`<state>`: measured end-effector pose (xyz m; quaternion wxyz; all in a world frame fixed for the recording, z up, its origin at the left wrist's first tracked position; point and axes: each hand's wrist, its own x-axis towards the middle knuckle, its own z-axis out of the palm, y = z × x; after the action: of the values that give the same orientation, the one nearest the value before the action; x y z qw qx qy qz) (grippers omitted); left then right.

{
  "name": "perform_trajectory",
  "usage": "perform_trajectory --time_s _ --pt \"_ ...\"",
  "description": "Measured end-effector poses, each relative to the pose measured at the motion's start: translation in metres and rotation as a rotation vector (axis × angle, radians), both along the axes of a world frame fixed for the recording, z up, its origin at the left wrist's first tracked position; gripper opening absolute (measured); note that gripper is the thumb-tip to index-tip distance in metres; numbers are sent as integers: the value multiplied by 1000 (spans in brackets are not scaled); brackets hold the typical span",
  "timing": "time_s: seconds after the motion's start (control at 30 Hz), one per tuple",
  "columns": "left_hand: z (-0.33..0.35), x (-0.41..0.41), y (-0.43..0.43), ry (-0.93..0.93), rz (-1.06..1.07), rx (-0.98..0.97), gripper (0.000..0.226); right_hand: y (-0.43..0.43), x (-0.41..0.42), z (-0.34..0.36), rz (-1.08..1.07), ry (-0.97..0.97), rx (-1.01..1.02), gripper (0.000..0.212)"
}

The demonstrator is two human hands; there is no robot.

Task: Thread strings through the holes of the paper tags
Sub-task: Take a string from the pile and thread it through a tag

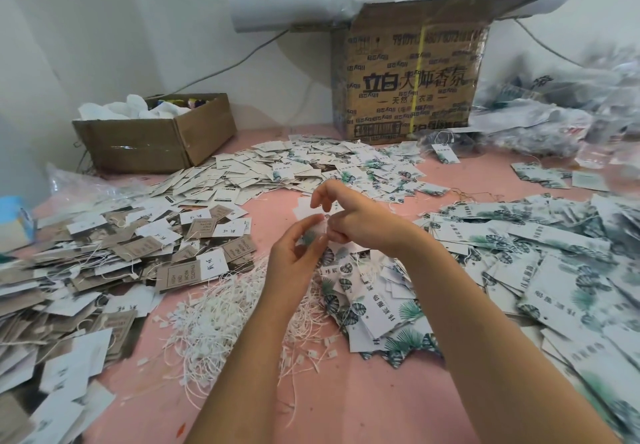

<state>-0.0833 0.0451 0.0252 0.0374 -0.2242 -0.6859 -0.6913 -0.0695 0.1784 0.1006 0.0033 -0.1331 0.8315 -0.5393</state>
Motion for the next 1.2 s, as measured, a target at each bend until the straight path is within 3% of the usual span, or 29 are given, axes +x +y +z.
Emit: perform_trajectory --time_s 0.33,0.47,0.57,0.7,0.97,1.2 --pt "0 0 0 -24 6 -40 9 3 1 2 2 18 56 44" --pt "2 3 1 -56 17 -48 2 4 -2 1 -7 74 162 32" --pt "4 4 1 -73 27 -26 12 8 -3 2 -39 169 348 16" --pt "1 1 0 -70 67 -30 8 13 -5 4 -92 235 507 5" --pt "0 1 -1 -36 113 13 13 9 -5 5 -123 241 543 8" --pt "2 3 0 -75 72 21 34 12 -9 6 -326 342 493 10"
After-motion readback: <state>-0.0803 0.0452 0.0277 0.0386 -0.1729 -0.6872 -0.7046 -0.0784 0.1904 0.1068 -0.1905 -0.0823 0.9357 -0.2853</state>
